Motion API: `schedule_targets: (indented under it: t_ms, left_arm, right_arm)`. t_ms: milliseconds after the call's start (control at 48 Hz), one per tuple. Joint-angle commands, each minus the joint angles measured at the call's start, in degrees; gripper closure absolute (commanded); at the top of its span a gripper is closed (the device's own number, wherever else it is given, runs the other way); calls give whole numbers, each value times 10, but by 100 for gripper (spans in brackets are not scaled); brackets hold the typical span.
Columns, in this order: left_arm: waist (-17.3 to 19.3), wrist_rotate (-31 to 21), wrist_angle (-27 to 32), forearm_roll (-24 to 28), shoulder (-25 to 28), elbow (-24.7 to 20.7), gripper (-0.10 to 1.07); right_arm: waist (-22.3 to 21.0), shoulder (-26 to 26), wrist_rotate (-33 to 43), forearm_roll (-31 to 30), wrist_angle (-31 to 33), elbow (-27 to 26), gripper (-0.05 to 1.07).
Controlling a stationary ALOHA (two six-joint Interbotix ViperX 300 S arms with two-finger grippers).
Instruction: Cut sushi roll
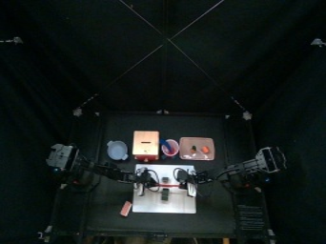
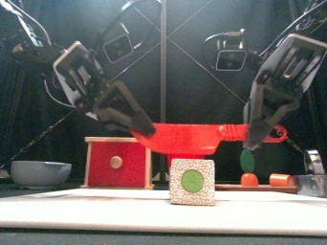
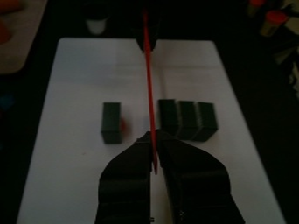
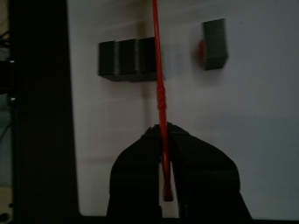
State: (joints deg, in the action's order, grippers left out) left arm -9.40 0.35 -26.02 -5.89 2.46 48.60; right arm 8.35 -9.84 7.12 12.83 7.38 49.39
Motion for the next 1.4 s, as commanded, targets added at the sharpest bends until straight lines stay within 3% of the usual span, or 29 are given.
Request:
schedule_targets:
  t_ms: [0,396,938,1208,1375]
  left_arm:
    - [-5,0,-4,3,-12,-10,51]
    - [-33,-5,-4,-30,21,-14,51]
    - [-35,-5,-4,-50,52,-14,51]
    - [-33,-4,-4,-75,107,-24,51]
    - [-29,0,-4,-78,123,-35,51]
  right_arm:
    - [9,-11,0,10,-7,-14,74]
    - [31,42,0,22,-11,-25,74]
    - [31,62,0,28,-11,-29,74]
    - [30,126,0,27,-28,-39,74]
    - [27,127,0,24,-27,-38,74]
